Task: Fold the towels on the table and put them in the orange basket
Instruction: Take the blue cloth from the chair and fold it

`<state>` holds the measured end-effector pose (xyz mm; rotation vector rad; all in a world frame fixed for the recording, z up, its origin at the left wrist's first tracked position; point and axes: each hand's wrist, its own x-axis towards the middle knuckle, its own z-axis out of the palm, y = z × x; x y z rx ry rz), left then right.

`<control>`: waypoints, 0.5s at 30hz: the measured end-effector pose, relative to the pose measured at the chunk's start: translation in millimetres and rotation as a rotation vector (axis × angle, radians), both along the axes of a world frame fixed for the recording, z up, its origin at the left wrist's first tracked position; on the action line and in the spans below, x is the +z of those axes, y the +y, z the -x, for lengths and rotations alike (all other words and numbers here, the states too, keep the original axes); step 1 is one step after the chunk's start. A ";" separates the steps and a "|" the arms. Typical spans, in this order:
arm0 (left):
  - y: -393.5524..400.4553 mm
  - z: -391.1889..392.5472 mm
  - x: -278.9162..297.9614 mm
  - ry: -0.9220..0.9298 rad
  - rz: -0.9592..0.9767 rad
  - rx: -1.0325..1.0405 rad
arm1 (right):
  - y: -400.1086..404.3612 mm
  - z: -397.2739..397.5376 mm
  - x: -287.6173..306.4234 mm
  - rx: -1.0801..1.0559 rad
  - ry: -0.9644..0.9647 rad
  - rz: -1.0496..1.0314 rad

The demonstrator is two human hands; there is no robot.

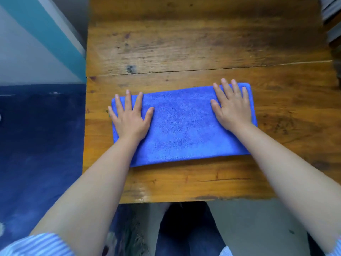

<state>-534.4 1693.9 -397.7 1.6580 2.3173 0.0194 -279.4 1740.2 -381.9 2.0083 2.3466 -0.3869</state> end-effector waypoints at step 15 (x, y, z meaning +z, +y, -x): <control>10.2 -18.9 22.4 0.102 0.055 -0.074 | -60.4 -33.9 25.2 -0.395 0.120 0.013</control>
